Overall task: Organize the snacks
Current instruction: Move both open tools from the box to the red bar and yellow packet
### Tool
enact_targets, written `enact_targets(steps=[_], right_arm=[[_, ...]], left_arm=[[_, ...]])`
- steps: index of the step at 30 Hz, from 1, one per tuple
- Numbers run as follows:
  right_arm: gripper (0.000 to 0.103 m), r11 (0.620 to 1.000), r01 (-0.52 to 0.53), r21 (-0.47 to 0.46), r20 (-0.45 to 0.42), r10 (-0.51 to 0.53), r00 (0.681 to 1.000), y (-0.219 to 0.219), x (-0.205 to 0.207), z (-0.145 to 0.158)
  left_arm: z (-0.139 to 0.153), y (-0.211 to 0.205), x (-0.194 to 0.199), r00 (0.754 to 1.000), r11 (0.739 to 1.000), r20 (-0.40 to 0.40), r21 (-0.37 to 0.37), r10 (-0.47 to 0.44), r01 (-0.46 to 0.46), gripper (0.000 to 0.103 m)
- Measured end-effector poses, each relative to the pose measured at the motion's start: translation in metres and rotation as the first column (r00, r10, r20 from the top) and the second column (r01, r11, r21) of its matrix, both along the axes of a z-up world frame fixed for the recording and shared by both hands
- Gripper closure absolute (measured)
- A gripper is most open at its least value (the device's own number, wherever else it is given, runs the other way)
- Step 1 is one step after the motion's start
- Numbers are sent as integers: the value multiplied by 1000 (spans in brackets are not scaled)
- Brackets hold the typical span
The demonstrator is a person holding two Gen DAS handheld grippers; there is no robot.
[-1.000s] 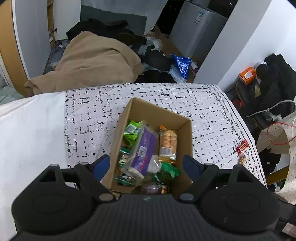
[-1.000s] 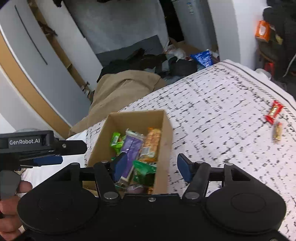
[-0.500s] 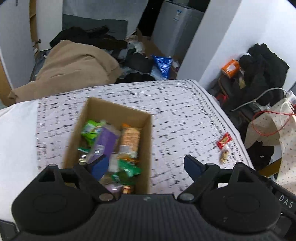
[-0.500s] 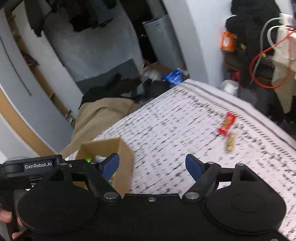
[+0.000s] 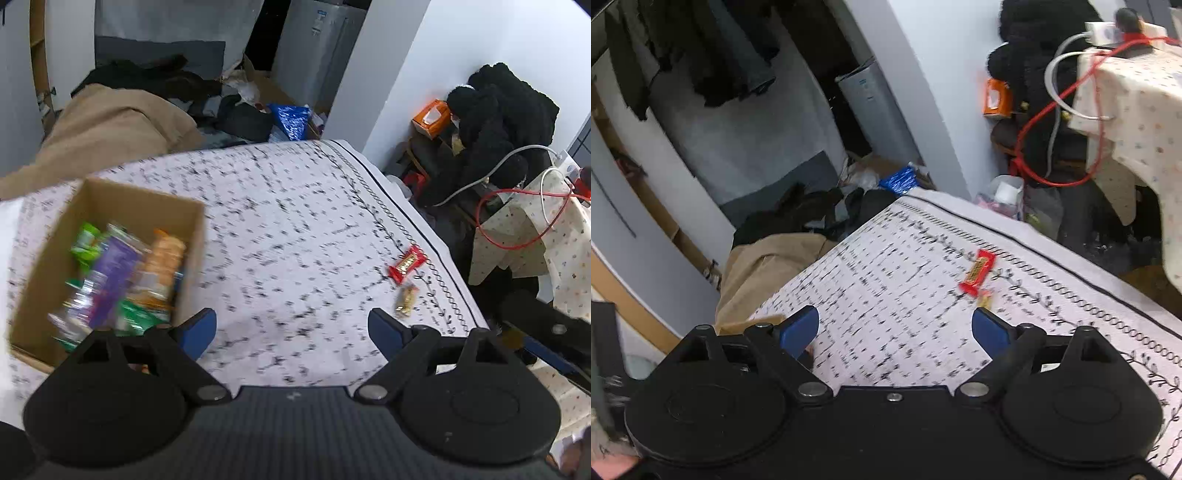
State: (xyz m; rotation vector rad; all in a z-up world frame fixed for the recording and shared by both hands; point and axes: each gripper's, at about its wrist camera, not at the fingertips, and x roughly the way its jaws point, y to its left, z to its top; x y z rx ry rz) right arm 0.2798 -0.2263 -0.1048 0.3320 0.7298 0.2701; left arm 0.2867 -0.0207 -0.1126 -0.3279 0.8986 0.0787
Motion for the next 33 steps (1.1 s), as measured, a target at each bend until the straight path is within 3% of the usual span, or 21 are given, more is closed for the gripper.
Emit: enact_targets(steps=[5, 16, 21, 27, 33], right_arm=[[13, 998, 57, -2, -29, -57, 998, -36, 6, -15], [13, 987, 155, 34, -156, -148, 977, -88, 34, -71], [19, 985, 162, 52, -195, -149, 969, -92, 51, -93], [35, 975, 187, 121, -261, -151, 954, -99, 69, -119], [42, 963, 190, 189, -276, -134, 952, -97, 86, -134]], left_arm=[[-26, -33, 15, 1000, 999, -3, -29, -15, 15, 14], [-73, -87, 62, 995, 998, -76, -14, -57, 56, 14], [-86, -93, 87, 995, 998, -78, -12, -60, 59, 15], [-99, -99, 114, 994, 996, -62, -13, -91, 91, 16], [-110, -106, 137, 987, 989, -54, -18, -150, 149, 26]])
